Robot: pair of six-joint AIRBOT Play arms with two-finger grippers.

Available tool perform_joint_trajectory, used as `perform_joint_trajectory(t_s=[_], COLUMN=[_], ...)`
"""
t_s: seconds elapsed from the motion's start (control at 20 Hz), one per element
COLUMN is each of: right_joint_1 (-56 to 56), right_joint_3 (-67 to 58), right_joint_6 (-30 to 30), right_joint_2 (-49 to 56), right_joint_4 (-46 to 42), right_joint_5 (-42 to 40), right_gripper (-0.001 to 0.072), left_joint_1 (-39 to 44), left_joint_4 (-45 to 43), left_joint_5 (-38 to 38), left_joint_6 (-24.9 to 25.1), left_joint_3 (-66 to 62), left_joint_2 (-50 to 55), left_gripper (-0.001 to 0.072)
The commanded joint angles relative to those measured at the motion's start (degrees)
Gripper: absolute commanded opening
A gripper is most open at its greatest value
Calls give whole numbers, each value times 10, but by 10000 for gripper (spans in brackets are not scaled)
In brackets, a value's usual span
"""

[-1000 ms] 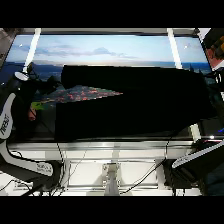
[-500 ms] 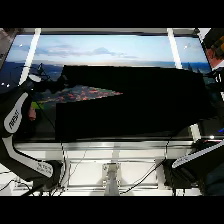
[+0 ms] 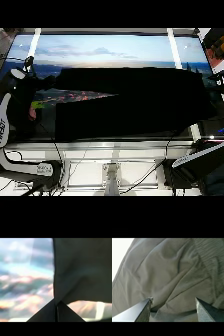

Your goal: Fold the clothes and pants, and hang the long-sleeved shirts on hangers.

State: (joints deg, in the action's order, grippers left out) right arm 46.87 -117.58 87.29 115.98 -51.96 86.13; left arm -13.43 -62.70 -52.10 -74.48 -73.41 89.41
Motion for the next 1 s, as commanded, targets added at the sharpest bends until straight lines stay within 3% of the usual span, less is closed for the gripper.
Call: perform_joint_trajectory(t_s=[0.0, 0.05, 0.1, 0.2, 0.25, 0.35, 0.45, 0.55, 0.75, 0.95], right_joint_1=[2, 2, 2, 11, 19, 44, 76, 108, 168, 219], right_joint_3=[0, 0, 0, 0, 0, 1, 22, 64, 139, 167], right_joint_6=[0, 0, 0, 0, -13, -25, -25, -26, -25, -23], right_joint_2=[0, -1, -2, -3, -4, -4, -5, -5, -5, -5], right_joint_4=[-3, -3, -4, -4, -5, -6, -5, -6, -5, -6], right_joint_5=[5, 10, 16, 22, 34, 66, 95, 112, 139, 146], right_gripper=[589, 589, 589, 589, 589, 589, 589, 589, 589, 589], left_joint_1=[-16, -16, -16, -17, -17, -17, -17, -17, -26, -62], left_joint_4=[-50, -50, -51, -50, -50, -55, -63, -63, -67, -67], left_joint_5=[-43, -42, -41, -49, -68, -128, -217, -281, -287, -261], left_joint_6=[4, 4, 4, 4, 4, 4, 4, 4, 0, -36], left_joint_3=[0, 0, 0, 0, 0, 0, 1, 11, 110, 276], left_joint_2=[-7, -4, -3, -7, -11, -22, -33, -48, -139, -270], left_gripper=[6, 7, 54, 348, 367, 356, 245, 245, 236, 237])
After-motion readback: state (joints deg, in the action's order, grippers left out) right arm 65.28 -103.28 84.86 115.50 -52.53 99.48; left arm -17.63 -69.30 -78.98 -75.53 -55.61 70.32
